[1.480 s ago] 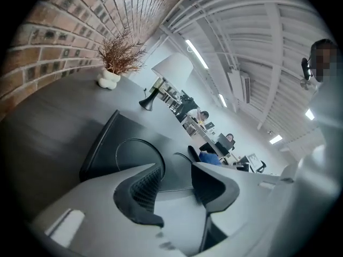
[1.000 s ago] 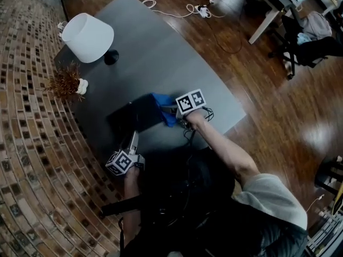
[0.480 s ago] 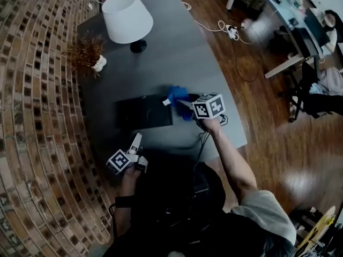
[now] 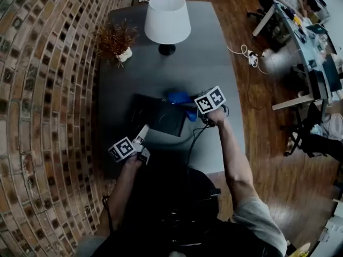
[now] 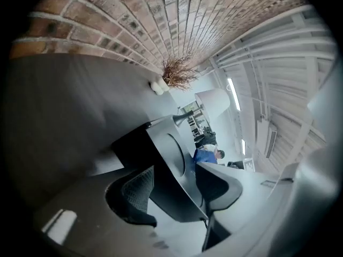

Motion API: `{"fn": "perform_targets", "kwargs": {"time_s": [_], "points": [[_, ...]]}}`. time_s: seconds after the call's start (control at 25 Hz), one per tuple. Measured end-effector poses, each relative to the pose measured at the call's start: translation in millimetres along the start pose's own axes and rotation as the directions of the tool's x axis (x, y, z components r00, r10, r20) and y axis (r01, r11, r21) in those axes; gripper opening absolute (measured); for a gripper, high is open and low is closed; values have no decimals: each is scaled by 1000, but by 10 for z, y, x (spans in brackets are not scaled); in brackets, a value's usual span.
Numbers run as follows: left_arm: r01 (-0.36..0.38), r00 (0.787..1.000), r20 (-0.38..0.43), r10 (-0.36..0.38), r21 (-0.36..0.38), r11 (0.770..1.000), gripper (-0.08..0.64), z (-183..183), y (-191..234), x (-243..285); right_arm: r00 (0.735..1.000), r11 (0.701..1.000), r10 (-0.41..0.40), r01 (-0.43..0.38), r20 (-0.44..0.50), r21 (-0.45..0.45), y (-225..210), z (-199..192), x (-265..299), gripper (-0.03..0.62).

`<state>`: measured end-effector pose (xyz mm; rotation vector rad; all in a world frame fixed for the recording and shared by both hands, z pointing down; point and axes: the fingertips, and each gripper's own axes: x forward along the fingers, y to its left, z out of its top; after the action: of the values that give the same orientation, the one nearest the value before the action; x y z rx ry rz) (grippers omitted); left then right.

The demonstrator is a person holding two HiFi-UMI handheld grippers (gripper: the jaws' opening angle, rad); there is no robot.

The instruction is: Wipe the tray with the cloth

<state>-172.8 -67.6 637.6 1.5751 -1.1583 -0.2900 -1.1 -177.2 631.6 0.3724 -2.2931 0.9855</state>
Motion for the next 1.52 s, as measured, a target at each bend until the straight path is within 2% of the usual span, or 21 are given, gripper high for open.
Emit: {"fn": "perform_targets", "kwargs": {"time_s": [0.16, 0.24, 0.32, 0.4, 0.48, 0.6, 0.64, 0.68, 0.8, 0.84, 0.88, 0.92, 1.04, 1.08, 1.16, 1.24, 1.32, 1.4, 1.44, 1.52], "points": [[22, 1000, 2, -22, 36, 999, 268, 392, 3, 298, 998, 997, 66, -65, -19, 41, 331, -428, -57, 169], [42, 998, -47, -39, 82, 996, 270, 532, -46, 557, 997, 993, 80, -82, 22, 90, 566, -674, -52, 169], [84, 989, -132, -65, 145, 986, 271, 566, -165, 852, 990, 979, 111, -124, 90, 164, 846, -892, 26, 169], [133, 968, -239, -76, 231, 964, 270, 484, -319, 1125, 977, 954, 123, -164, 173, 252, 1092, -1044, 154, 169], [157, 942, -335, -34, 349, 924, 267, 363, -419, 1284, 963, 928, 94, -176, 251, 329, 1193, -1132, 215, 169], [186, 928, -374, -5, 452, 872, 266, 323, -527, 1149, 945, 906, 30, -164, 326, 391, 1053, -1152, 53, 169], [194, 930, -368, -4, 480, 856, 253, 329, -563, 993, 930, 898, -11, -152, 367, 412, 904, -1086, -70, 169], [196, 933, -361, 2, 512, 836, 243, 320, -590, 802, 905, 886, -65, -142, 421, 442, 705, -975, -208, 169], [194, 935, -353, 29, 581, 790, 218, 133, -602, 256, 796, 831, -241, -126, 555, 542, -6, -530, -505, 169], [190, 934, -354, 42, 596, 780, 218, 33, -570, 140, 771, 813, -279, -127, 572, 568, -209, -388, -523, 169], [185, 933, -356, 58, 610, 770, 218, -75, -521, 63, 759, 797, -294, -140, 580, 587, -368, -269, -484, 169], [181, 930, -361, 76, 626, 759, 218, -182, -466, 21, 764, 781, -288, -161, 578, 603, -476, -191, -397, 169], [182, 924, -370, 102, 656, 732, 221, -409, -367, 18, 824, 742, -215, -211, 524, 636, -475, -231, -102, 169], [181, 925, -366, 101, 660, 729, 222, -428, -363, 27, 846, 746, -190, -206, 499, 633, -373, -301, -52, 169], [178, 929, -357, 96, 660, 730, 222, -401, -364, 36, 880, 781, -150, -174, 450, 600, -91, -455, 3, 169], [174, 933, -349, 88, 653, 738, 222, -362, -369, 40, 880, 819, -152, -143, 451, 555, 160, -559, -44, 169], [167, 935, -342, 94, 659, 733, 222, -364, -368, 40, 845, 851, -198, -103, 498, 514, 326, -608, -188, 169], [157, 937, -333, 103, 668, 727, 222, -371, -365, 44, 812, 866, -254, -51, 525, 498, 407, -682, -238, 169], [153, 939, -328, 104, 668, 728, 222, -366, -366, 48, 817, 865, -252, -50, 519, 499, 462, -746, -161, 169], [146, 941, -322, 104, 665, 733, 222, -354, -364, 40, 843, 855, -193, -107, 502, 508, 657, -896, 108, 169]]}}
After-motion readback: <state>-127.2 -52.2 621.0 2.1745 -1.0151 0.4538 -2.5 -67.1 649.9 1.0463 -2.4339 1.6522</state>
